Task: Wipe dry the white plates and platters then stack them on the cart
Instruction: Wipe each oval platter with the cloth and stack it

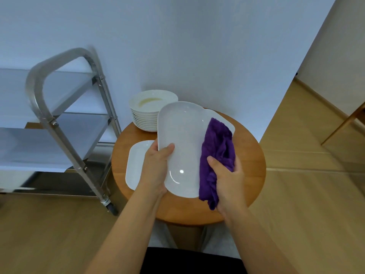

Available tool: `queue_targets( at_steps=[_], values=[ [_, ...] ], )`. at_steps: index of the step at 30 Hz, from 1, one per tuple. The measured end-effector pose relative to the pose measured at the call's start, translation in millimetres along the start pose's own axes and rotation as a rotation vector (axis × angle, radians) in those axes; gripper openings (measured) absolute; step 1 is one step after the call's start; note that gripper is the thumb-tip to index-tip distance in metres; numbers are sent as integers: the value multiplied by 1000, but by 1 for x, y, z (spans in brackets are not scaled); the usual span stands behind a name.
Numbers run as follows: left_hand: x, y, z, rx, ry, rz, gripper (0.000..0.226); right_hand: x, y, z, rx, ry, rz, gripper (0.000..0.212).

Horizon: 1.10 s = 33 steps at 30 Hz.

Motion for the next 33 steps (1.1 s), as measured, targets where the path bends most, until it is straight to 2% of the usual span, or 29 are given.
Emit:
queue_targets(
  at_steps=[3,5,8,11,13,16,18,22,26,28,33],
  values=[
    [13,2,4,-168,41,-15,11,-19,8,3,-150,-181,-37,56],
    [26,8,0,-200,94,0,10,-20,5,4,-172,-177,-35,52],
    [23,14,-15,-19,196,5,24,-8,-12,13,-113,-70,-43,49],
    [-3,2,1,108,286,27,36,14,-34,26,3,136,-41,49],
    [-11,-11,16,142,162,135,29,31,-45,29,116,300,-24,44],
    [4,-13,28,127,-203,370,17,43,-49,15,343,489,-34,44],
    [14,-12,33,82,-292,414,8,46,-50,10,375,557,-22,46],
    [10,-17,35,60,-178,292,4,43,-48,16,312,373,-44,45],
    [6,-10,33,45,-157,250,9,30,-41,29,240,152,-106,66],
    [4,-6,33,-6,-111,214,12,24,-37,33,174,65,-103,71],
    [8,10,25,-232,-26,86,9,15,-25,37,-54,-222,-57,44]
  ],
)
Point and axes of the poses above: each hand's wrist, its own y-axis away from the middle knuckle, its own z-axis out of the back of the hand, x = y × z, the point moved 9 cm from there along -y, towards the middle knuckle
